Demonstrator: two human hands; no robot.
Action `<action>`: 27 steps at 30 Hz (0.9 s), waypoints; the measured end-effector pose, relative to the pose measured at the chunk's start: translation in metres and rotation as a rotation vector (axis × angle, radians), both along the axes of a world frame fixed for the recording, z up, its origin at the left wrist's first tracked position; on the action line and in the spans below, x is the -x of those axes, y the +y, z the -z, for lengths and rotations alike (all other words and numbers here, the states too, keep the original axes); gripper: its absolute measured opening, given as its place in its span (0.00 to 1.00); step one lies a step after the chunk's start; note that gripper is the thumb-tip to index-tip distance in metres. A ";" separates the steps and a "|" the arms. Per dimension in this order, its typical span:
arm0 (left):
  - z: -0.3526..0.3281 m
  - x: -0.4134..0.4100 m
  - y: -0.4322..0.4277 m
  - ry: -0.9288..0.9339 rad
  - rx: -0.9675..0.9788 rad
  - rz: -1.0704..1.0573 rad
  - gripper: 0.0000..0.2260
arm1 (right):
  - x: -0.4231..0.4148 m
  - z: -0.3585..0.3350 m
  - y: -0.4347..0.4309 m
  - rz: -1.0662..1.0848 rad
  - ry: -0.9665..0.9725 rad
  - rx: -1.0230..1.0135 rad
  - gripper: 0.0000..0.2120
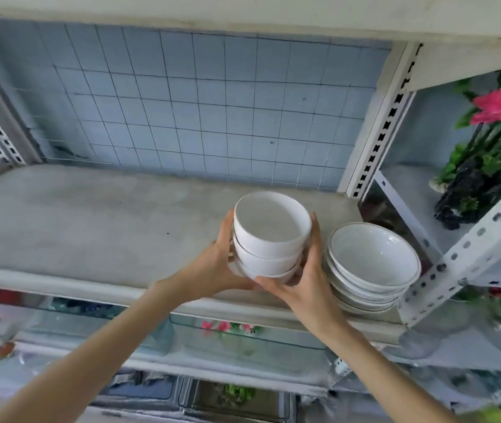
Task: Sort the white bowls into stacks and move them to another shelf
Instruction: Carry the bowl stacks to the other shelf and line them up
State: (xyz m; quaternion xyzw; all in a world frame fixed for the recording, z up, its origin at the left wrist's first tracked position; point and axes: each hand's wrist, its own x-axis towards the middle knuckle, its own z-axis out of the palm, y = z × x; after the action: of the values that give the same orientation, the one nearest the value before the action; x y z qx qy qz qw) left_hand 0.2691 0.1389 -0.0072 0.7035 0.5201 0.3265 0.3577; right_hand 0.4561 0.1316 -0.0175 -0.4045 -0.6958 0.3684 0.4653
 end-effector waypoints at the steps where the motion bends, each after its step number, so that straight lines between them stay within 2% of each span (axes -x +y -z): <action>1: -0.001 0.000 -0.006 0.002 -0.008 -0.022 0.57 | 0.000 0.000 -0.003 -0.024 0.010 -0.003 0.57; 4: -0.005 0.004 -0.027 -0.014 -0.038 -0.114 0.59 | 0.002 -0.005 -0.010 -0.105 0.018 -0.002 0.57; 10: -0.029 0.019 -0.069 -0.080 -0.106 -0.293 0.56 | 0.020 -0.030 -0.017 -0.248 -0.002 -0.028 0.55; 14: -0.044 0.035 -0.087 -0.087 -0.145 -0.388 0.57 | 0.040 -0.047 -0.022 -0.321 0.050 -0.039 0.55; 27: -0.094 0.143 -0.122 -0.143 -0.315 -0.405 0.56 | 0.153 -0.101 -0.056 -0.342 0.153 -0.110 0.52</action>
State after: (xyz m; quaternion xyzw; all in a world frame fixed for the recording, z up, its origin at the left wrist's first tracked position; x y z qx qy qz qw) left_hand 0.1260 0.0164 0.0865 0.6073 0.5664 0.5173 0.2069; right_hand 0.3036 0.0759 0.0834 -0.2253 -0.7360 0.4334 0.4688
